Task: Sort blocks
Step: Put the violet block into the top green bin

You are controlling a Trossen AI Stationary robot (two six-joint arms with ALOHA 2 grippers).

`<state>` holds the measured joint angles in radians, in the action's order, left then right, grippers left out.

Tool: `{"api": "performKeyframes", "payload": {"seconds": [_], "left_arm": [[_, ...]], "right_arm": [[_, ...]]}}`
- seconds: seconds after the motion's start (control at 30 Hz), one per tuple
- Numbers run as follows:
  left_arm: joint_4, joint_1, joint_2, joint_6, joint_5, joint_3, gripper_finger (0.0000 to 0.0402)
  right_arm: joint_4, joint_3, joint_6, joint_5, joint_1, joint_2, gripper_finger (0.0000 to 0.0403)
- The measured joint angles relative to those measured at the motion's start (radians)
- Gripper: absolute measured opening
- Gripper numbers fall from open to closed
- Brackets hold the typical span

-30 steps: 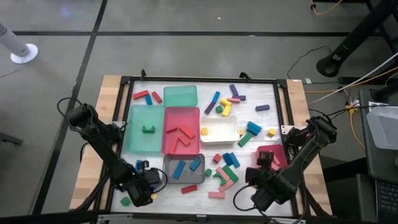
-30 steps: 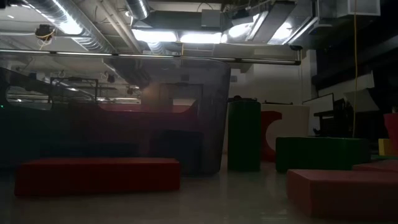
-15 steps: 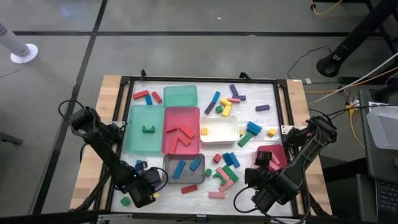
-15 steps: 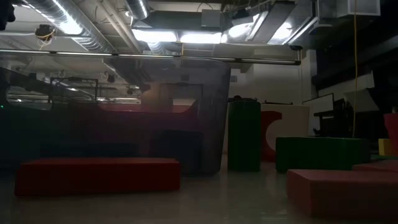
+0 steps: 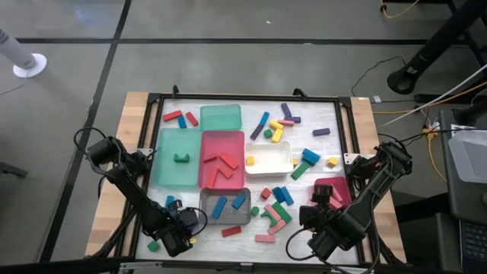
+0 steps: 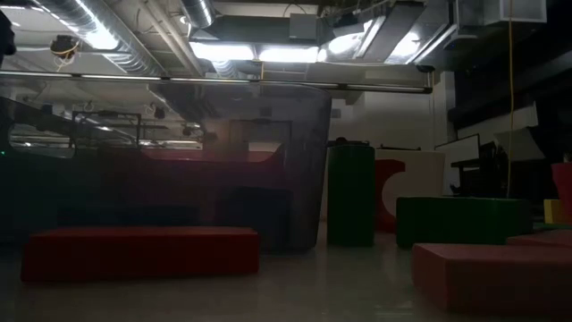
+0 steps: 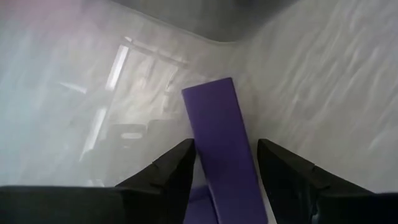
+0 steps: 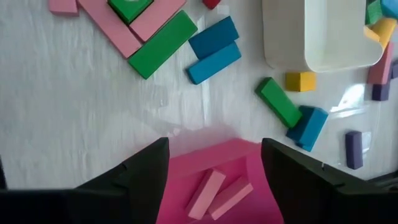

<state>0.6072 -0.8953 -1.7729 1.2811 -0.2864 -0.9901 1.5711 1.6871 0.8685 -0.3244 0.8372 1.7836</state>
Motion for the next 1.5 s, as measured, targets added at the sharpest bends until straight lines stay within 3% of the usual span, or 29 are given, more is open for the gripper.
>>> {"api": "performKeyframes", "payload": {"seconds": [0.23,0.43,0.7,0.87,1.0,1.13,1.23,1.3,1.5], "left_arm": [[0.022,0.001,0.008,-0.023,0.009,0.002,0.0086],[0.016,0.003,0.067,-0.029,0.048,0.009,0.0083],[-0.024,0.002,0.267,-0.1,0.055,-0.03,0.0083],[-0.018,0.019,0.435,-0.146,-0.023,-0.047,0.0083],[0.02,0.069,0.56,-0.295,-0.204,-0.049,0.0083],[0.082,0.152,0.658,-0.471,-0.312,-0.049,0.0084],[0.111,0.241,0.7,-0.588,-0.332,-0.049,0.0084],[0.112,0.312,0.716,-0.657,-0.332,-0.049,0.0084],[-0.001,0.554,0.727,-0.824,-0.319,-0.049,0.0086]], "right_arm": [[-0.001,0.0,-0.063,-0.179,-0.009,-0.03,0.0255],[0.0,0.0,-0.169,-0.326,-0.075,-0.151,0.0255],[-0.036,0.0,-0.425,-0.536,-0.243,-0.351,0.0255],[-0.141,0.001,-0.605,-0.549,-0.391,-0.437,0.0255],[-0.252,0.001,-0.764,-0.433,-0.529,-0.491,0.0255],[-0.441,-0.021,-0.965,-0.101,-0.7,-0.538,0.0255],[-0.557,-0.073,-1.103,0.164,-0.827,-0.566,0.0255],[-0.589,-0.108,-1.154,0.285,-0.909,-0.578,0.0255],[-0.587,-0.188,-1.172,0.504,-1.125,-0.592,0.0255]]}}
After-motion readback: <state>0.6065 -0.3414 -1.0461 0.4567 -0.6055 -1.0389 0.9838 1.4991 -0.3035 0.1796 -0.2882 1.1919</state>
